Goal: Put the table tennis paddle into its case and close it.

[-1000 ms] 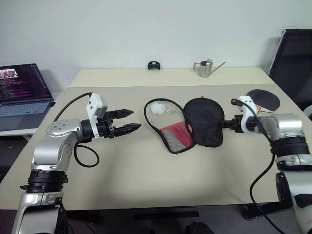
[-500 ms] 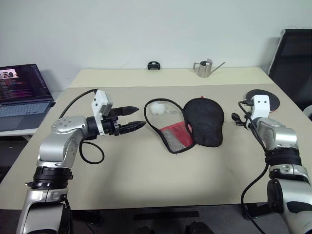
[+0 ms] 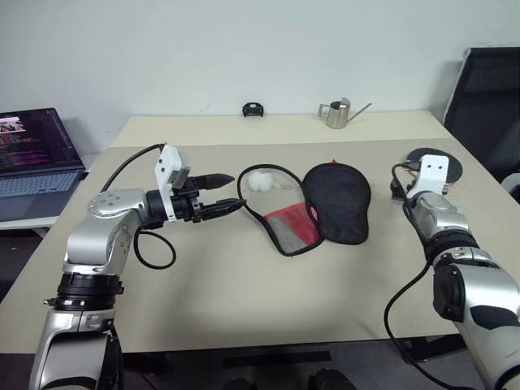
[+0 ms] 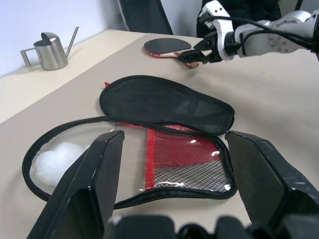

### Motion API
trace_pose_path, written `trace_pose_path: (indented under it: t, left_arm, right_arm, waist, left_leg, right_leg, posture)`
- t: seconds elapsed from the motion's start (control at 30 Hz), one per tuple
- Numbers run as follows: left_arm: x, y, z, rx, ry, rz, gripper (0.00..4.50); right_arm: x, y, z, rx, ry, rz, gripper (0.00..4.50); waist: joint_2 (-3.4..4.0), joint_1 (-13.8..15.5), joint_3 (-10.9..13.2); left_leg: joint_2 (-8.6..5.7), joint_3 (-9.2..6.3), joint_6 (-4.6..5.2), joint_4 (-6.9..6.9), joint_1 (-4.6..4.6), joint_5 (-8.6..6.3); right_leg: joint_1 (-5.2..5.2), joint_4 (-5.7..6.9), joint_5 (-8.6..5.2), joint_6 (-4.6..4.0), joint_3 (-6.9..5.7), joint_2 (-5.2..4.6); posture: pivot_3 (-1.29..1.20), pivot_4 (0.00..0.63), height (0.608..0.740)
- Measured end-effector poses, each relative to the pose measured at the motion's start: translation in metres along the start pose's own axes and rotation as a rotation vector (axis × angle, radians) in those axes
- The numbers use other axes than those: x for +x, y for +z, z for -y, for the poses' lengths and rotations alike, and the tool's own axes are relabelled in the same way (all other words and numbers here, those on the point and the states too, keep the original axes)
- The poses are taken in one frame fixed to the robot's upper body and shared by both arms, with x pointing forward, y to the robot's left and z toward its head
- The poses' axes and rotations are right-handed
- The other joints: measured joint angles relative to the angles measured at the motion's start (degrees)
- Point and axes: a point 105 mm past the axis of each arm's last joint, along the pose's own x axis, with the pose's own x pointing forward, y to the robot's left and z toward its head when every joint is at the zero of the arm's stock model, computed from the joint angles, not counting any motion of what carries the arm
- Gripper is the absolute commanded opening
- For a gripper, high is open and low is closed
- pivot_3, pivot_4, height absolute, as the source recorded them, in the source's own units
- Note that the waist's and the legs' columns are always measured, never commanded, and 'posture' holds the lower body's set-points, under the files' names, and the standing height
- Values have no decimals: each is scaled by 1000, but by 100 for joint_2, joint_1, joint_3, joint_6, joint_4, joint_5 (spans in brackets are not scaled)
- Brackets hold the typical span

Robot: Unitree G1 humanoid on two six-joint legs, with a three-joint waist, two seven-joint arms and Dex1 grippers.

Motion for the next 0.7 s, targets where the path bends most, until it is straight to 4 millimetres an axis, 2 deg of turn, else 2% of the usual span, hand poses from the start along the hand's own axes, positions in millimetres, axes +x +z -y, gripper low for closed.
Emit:
trace_pose_path:
  t: [0.17,0.33,0.43,0.7]
  left_arm:
    - [-1,1,-1,4,2,-5,3539]
    - [-4,1,-2,10,10,-18,3539]
    - [-7,1,-3,9,16,-31,3539]
    - [-16,2,0,8,28,-58,3539]
  right_arm:
    - [-1,-21,0,-22,-82,-53,4477]
    - [-2,-28,-5,42,-109,-74,4477]
    - [-2,-27,-8,97,-112,-65,3904]
    - [-2,-20,-7,122,-160,-40,1061]
  waist:
    - [0,-7,0]
    - [0,-11,0]
    - [0,-11,0]
    - [0,-18,0]
  left_leg:
    - [0,1,-1,0,0,1]
    - [0,1,-2,0,1,1]
    - [0,0,-2,0,0,1]
    - [0,0,-2,0,1,1]
  right_leg:
    - [0,1,0,0,1,0]
    - [0,2,0,0,1,0]
    - [0,1,0,0,1,0]
    - [0,2,0,0,1,0]
  posture:
    - [0,150,740]
    - [0,150,740]
    - [0,150,740]
    - [0,150,740]
